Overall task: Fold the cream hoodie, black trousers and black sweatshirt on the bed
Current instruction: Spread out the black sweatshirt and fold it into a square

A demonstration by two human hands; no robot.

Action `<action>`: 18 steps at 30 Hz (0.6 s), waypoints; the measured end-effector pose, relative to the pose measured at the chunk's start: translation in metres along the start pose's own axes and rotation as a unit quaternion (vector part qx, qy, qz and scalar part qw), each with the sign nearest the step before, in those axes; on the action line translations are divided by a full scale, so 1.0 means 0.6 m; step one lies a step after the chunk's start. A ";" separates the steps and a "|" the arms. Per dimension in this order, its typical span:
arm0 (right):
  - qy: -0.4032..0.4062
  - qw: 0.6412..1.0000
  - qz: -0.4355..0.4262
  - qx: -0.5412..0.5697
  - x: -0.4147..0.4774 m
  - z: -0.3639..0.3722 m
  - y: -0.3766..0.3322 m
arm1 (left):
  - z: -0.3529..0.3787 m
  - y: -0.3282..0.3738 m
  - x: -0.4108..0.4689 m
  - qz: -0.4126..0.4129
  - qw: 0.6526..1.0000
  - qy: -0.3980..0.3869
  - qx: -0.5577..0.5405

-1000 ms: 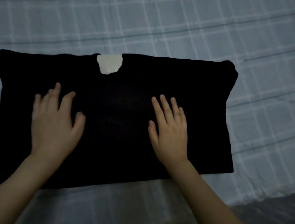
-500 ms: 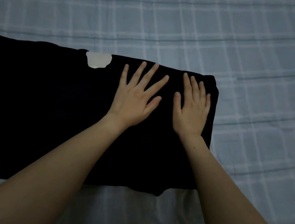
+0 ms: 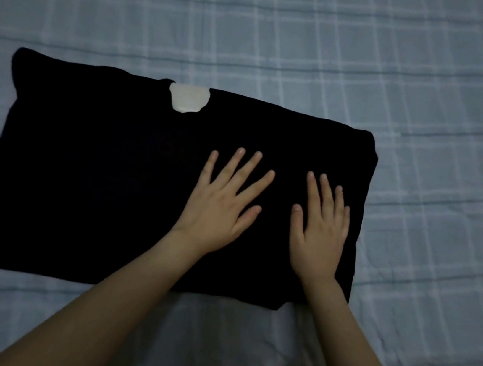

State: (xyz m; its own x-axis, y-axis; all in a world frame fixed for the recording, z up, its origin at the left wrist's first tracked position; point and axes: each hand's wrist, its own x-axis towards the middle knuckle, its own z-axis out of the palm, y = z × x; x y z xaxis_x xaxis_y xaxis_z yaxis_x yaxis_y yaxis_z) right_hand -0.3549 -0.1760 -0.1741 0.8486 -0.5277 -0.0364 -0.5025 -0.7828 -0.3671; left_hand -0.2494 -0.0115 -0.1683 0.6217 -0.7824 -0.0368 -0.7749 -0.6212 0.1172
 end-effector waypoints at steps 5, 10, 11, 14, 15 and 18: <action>0.020 0.998 -0.055 -0.024 -0.007 -0.025 -0.084 | -0.056 -0.063 -0.046 -0.024 0.997 0.058 -0.044; -0.021 0.990 -0.137 0.024 -0.022 0.023 -0.271 | -0.084 -0.222 -0.136 -0.164 0.983 0.083 -0.021; -0.028 0.988 -0.152 0.029 -0.024 0.035 -0.305 | -0.083 -0.257 -0.155 -0.189 0.979 0.071 -0.008; -0.041 0.981 -0.187 0.034 -0.028 0.068 -0.389 | -0.075 -0.342 -0.197 -0.220 0.975 0.006 0.020; -0.053 0.979 -0.194 0.032 -0.032 0.078 -0.413 | -0.072 -0.360 -0.204 -0.218 0.976 -0.014 0.016; -0.068 0.971 -0.225 0.035 -0.059 0.103 -0.465 | -0.063 -0.390 -0.206 -0.195 0.979 0.025 -0.053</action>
State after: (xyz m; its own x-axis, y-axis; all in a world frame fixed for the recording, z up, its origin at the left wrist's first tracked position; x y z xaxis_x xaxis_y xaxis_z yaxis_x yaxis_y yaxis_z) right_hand -0.2346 0.0817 -0.1281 0.9962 -0.0845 0.0213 -0.0667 -0.8968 -0.4373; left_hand -0.1404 0.2323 -0.1535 0.8748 -0.4817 -0.0515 -0.4626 -0.8622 0.2067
